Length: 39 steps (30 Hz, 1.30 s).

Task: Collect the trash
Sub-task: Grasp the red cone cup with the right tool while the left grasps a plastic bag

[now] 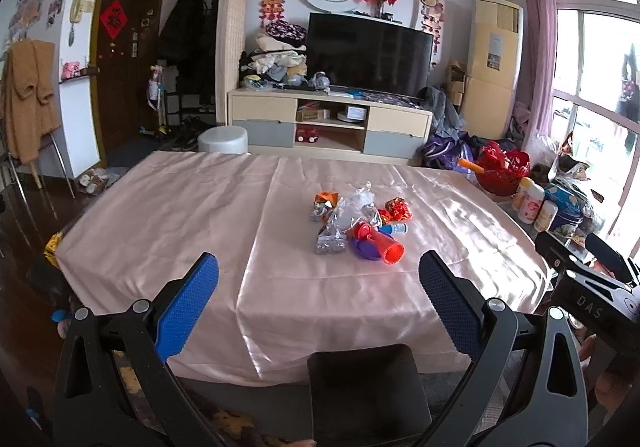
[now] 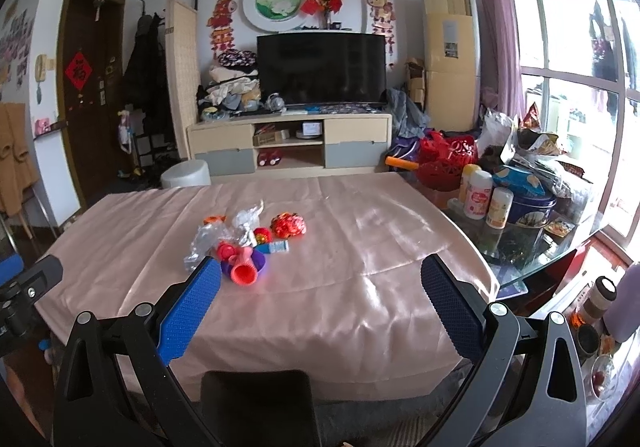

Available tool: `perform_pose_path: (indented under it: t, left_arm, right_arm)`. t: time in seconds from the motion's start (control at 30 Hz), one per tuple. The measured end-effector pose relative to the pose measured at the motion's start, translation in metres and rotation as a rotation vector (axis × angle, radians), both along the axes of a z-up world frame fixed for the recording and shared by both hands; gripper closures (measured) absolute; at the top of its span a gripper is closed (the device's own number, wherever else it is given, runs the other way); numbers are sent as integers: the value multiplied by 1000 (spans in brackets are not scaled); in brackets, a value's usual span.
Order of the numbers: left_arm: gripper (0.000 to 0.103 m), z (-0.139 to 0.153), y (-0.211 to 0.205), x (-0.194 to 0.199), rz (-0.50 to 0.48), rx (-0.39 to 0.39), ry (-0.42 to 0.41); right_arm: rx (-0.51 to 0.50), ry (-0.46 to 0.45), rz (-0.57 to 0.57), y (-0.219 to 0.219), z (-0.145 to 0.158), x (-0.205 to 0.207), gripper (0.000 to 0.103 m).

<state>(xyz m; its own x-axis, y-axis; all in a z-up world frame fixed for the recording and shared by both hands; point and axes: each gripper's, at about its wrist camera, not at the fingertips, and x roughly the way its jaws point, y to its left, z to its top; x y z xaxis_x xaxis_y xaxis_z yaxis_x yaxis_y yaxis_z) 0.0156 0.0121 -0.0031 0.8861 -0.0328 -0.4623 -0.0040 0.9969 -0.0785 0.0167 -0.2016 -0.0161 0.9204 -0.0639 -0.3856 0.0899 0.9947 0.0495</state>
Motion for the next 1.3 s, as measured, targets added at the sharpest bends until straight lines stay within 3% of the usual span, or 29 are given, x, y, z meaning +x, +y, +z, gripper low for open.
perform_pose_path:
  t: [0.17,0.3,0.57,0.73,0.9,0.93,1.13,1.3]
  left_arm:
    - [8,-9,1,22,25,41,21]
    - [8,-24,6,42,46,54,45]
    - [8,-59,26,81,56,58,118]
    - [8,-80,39,108,40,41,182]
    - [8,-99,43,138,24,67,249]
    - [8,-101,44,143,19,73,257]
    - [8,-108,49,167,-39,49,283]
    - [14,-120,40,186,-78,54,316]
  right_arm:
    - [-56,-88,18,4,-8,8,3]
    - [25,-51,87,-1,-18,26,3]
    - [88,49,172,3,-53,69,3]
    - [20,158,200,30,-86,104,3]
    - [-4,208,275,51,-108,131,3]
    - [1,216,294,54,-111,136,5]
    - [27,263,362,67,-123,163,38]
    - [25,291,378,70,-129,178,43]
